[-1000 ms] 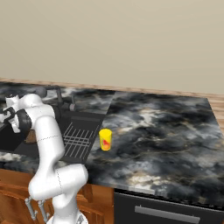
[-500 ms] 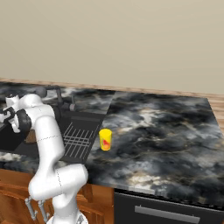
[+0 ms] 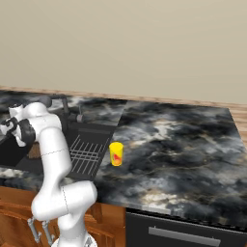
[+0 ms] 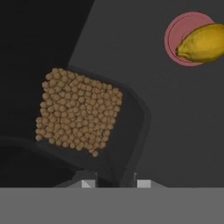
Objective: Pick the jar and cup and place them in the sink. Then turn on the water.
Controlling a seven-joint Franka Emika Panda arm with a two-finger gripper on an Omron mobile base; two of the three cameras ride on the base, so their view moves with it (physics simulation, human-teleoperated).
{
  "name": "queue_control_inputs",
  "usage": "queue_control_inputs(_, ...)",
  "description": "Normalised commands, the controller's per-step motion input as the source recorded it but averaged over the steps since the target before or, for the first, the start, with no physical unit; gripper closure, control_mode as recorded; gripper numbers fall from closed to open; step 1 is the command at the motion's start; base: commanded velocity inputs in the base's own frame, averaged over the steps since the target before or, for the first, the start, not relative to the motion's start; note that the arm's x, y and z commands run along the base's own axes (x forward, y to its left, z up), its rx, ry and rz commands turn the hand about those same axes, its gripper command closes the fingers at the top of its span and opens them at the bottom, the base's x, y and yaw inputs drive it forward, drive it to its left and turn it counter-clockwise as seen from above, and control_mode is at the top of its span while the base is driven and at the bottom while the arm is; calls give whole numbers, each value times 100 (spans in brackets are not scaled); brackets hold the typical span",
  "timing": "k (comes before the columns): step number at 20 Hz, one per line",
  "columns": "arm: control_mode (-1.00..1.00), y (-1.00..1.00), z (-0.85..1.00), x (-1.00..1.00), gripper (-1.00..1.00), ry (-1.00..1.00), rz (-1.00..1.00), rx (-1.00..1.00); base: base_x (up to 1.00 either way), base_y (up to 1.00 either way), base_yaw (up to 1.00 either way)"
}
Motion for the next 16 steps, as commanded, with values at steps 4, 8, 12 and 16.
queue_control_inputs(4,-100,-46,-28,0,100,0,0,0,0,0,0)
queue_control_inputs(8,-100,-17,-44,8,100,0,-1,0,0,0,0)
queue_control_inputs(12,-100,-1,-49,15,100,0,-4,0,0,0,0)
queue_control_inputs(16,-100,0,-49,18,100,-1,-4,0,0,0,0)
